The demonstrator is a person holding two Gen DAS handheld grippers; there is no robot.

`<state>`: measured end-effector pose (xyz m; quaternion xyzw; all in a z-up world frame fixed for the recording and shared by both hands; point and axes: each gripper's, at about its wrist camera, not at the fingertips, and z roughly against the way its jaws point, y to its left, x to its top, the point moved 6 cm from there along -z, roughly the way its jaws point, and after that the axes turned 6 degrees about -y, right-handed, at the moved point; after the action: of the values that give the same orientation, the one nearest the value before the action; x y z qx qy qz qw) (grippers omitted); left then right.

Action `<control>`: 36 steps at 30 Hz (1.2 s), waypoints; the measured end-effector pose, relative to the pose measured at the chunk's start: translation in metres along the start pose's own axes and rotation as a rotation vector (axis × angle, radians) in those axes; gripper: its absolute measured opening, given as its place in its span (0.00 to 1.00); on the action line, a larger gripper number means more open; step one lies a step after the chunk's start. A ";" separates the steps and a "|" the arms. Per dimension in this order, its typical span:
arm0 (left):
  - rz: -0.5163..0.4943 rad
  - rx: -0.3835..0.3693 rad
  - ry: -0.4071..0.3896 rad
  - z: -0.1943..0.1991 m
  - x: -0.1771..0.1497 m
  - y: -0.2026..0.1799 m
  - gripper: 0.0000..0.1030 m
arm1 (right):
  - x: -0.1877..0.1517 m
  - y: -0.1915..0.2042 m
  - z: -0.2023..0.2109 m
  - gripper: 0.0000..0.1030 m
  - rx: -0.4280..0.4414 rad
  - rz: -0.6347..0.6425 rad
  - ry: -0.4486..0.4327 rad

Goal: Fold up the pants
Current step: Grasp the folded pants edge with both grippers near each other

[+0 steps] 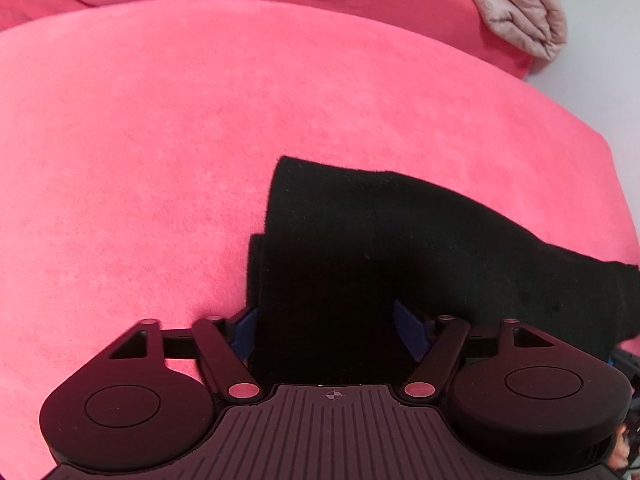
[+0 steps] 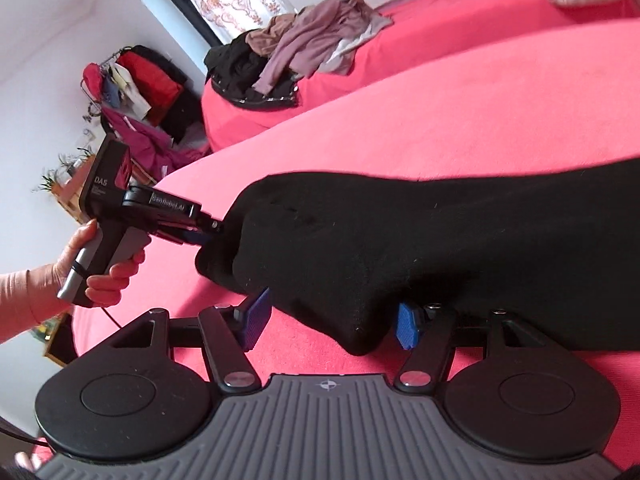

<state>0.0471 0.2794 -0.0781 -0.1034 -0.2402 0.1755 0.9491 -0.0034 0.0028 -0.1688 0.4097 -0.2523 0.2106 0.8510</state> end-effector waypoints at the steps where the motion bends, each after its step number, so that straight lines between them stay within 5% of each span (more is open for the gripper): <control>1: -0.021 0.020 -0.001 0.001 -0.001 0.001 1.00 | -0.002 0.002 -0.001 0.52 0.029 -0.019 0.017; 3: -0.041 0.034 0.008 0.002 -0.001 0.001 1.00 | -0.004 0.015 0.012 0.25 0.137 -0.028 0.054; 6: -0.047 0.031 0.022 0.001 -0.002 0.003 1.00 | -0.004 0.026 0.040 0.29 0.154 0.087 0.020; 9: -0.044 0.031 0.019 -0.001 -0.001 0.003 1.00 | -0.021 -0.008 0.040 0.25 0.087 -0.058 0.119; 12: -0.036 0.029 0.012 0.001 -0.003 0.005 1.00 | -0.031 -0.008 0.056 0.26 0.053 -0.007 0.124; 14: -0.039 0.036 0.003 0.004 -0.005 0.005 1.00 | -0.027 -0.009 0.068 0.31 0.038 -0.016 0.081; 16: -0.040 0.042 -0.007 0.008 -0.009 0.006 1.00 | -0.017 -0.016 0.074 0.69 -0.002 -0.044 0.009; 21: -0.022 0.045 -0.018 0.013 -0.017 0.010 1.00 | 0.013 -0.043 0.056 0.71 -0.003 -0.237 -0.081; 23: -0.014 0.048 -0.017 0.013 -0.019 0.012 1.00 | 0.020 -0.056 0.048 0.61 -0.070 -0.265 -0.130; 24: -0.009 0.048 -0.018 0.014 -0.018 0.013 1.00 | 0.023 -0.065 0.050 0.36 -0.144 -0.284 -0.164; 25: -0.003 0.047 -0.018 0.015 -0.019 0.014 1.00 | 0.024 -0.074 0.052 0.24 -0.194 -0.327 -0.175; 26: 0.000 0.047 -0.017 0.016 -0.020 0.016 1.00 | 0.023 -0.078 0.053 0.25 -0.178 -0.369 -0.160; 28: 0.004 0.048 -0.011 0.020 -0.023 0.020 1.00 | 0.021 -0.068 0.057 0.59 -0.118 -0.291 -0.062; 29: 0.004 0.045 -0.004 0.023 -0.023 0.021 1.00 | 0.022 -0.059 0.064 0.65 -0.116 -0.200 -0.040; 33: -0.069 0.062 -0.008 0.043 -0.016 0.017 1.00 | 0.054 -0.051 0.091 0.66 -0.187 0.084 -0.040; 36: -0.228 0.038 -0.039 0.055 -0.001 -0.010 1.00 | 0.087 -0.068 0.094 0.65 -0.236 0.201 -0.022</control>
<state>0.0218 0.2760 -0.0286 -0.0539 -0.2655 0.0729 0.9598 0.0794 -0.0988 -0.1064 0.2820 -0.3242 0.2591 0.8650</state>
